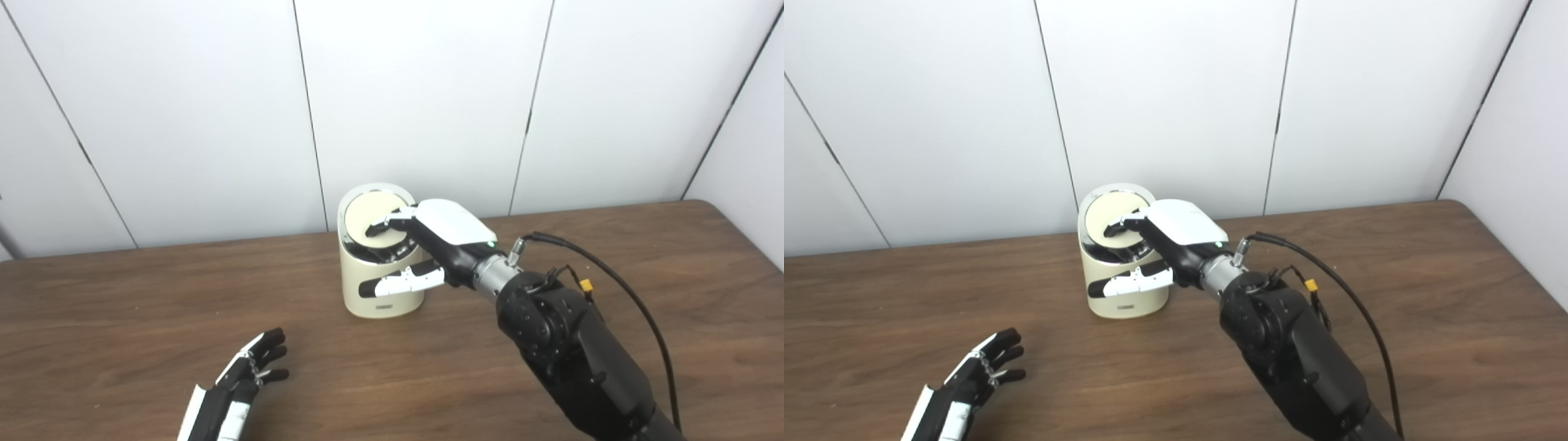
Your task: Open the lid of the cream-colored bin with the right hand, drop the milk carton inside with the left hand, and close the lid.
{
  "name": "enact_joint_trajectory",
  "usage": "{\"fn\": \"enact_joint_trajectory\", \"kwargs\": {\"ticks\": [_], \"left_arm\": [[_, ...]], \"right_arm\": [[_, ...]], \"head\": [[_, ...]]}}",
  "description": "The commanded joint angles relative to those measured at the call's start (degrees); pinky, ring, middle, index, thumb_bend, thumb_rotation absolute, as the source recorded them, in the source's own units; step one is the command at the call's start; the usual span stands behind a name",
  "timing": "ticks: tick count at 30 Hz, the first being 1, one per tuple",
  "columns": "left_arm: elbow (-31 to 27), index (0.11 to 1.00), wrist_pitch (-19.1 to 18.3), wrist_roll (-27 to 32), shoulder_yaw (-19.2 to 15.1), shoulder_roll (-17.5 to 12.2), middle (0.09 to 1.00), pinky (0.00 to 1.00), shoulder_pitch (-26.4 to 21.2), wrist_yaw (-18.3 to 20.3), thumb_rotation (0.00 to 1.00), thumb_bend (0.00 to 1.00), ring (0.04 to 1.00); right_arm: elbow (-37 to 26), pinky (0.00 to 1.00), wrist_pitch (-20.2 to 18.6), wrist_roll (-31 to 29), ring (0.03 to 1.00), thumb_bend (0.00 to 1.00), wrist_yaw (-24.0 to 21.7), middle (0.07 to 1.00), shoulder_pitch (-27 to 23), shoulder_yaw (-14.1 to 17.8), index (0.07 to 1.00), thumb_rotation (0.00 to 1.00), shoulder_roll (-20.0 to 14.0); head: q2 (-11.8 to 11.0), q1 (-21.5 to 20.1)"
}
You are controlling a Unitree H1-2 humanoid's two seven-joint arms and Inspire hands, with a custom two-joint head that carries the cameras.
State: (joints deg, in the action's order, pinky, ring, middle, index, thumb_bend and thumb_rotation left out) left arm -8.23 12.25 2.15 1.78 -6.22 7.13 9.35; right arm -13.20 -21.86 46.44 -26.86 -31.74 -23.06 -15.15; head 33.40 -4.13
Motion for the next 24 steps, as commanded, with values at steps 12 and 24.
{"fn": "enact_joint_trajectory", "kwargs": {"ticks": [12, 24], "left_arm": [[-0.5, 0.894, 0.7, -0.1, 0.5, 0.2, 0.882, 0.75, 0.8, -0.3, 0.93, 0.72, 0.857], [2.2, 0.891, 6.4, -3.3, 0.4, 0.6, 0.871, 0.71, 0.0, -1.8, 0.89, 0.64, 0.835]], "right_arm": [[1.4, 0.98, -3.2, 0.5, 0.926, 0.71, -4.2, 0.829, 2.4, -1.5, 0.791, 0.86, 0.1], [-1.6, 0.91, 11.6, -7.6, 0.938, 0.61, 18.2, 0.939, 9.2, 8.7, 0.917, 0.71, 5.1]], "head": [[-0.2, -0.3], [-0.6, 0.2]]}}
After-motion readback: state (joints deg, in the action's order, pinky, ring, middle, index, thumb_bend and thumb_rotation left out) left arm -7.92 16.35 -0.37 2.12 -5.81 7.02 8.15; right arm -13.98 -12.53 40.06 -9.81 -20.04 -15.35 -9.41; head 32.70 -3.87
